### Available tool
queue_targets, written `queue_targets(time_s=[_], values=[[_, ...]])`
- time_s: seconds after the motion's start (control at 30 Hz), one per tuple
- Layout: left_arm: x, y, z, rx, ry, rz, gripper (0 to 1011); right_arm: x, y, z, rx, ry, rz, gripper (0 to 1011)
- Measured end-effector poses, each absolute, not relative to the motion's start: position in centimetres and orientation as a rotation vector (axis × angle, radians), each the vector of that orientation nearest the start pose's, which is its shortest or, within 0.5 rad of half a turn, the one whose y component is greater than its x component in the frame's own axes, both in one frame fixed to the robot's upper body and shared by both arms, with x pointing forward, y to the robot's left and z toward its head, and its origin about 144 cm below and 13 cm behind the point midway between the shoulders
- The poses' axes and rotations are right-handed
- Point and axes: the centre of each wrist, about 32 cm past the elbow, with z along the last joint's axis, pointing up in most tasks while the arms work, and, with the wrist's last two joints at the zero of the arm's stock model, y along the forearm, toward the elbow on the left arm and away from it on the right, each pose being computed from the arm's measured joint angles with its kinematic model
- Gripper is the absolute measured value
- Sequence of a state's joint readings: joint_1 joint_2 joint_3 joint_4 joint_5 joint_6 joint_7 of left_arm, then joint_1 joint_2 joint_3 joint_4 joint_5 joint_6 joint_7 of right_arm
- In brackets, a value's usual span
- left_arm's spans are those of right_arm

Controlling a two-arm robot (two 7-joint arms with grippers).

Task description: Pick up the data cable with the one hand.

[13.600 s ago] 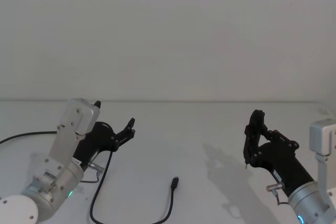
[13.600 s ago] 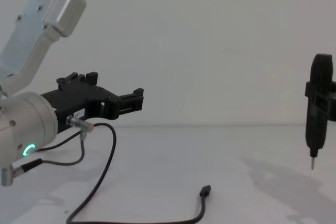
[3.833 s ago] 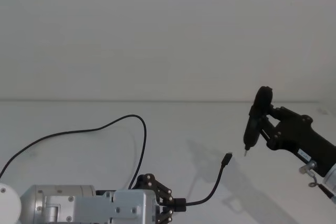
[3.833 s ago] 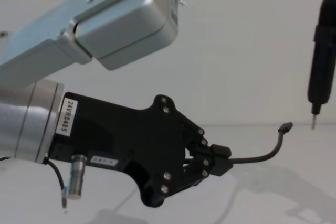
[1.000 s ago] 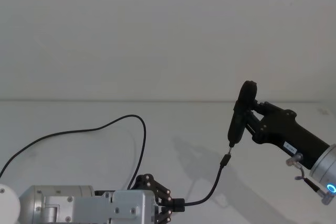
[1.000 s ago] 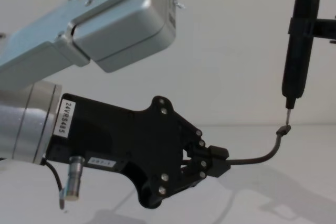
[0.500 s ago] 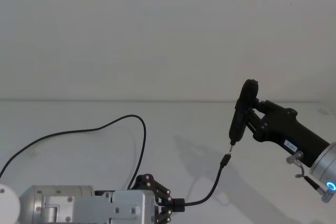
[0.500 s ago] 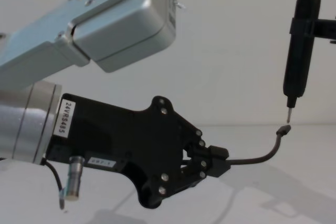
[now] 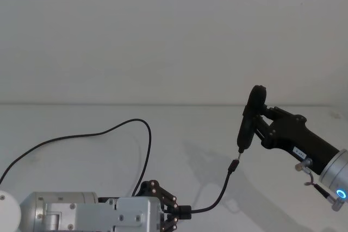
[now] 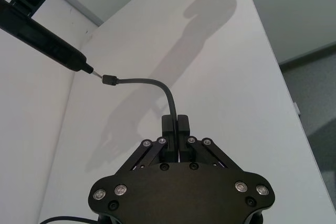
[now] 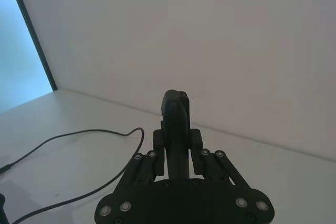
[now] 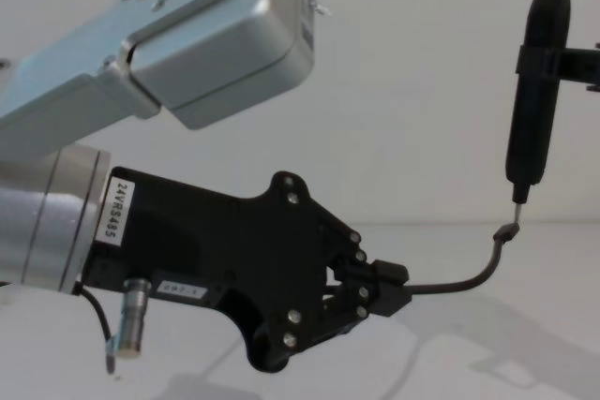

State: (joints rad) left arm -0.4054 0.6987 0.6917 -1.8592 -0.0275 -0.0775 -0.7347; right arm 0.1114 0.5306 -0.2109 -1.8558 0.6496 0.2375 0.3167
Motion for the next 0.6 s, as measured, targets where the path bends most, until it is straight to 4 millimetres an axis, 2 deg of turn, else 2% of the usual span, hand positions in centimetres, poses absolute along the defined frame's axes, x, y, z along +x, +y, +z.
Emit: queue_targets(time_s=[0.6], values=[[47.01, 20.55, 127.23, 0.409, -0.679, 0.134, 48, 46.47, -27.47, 125.86, 0.067, 0.062, -0.902, 284]])
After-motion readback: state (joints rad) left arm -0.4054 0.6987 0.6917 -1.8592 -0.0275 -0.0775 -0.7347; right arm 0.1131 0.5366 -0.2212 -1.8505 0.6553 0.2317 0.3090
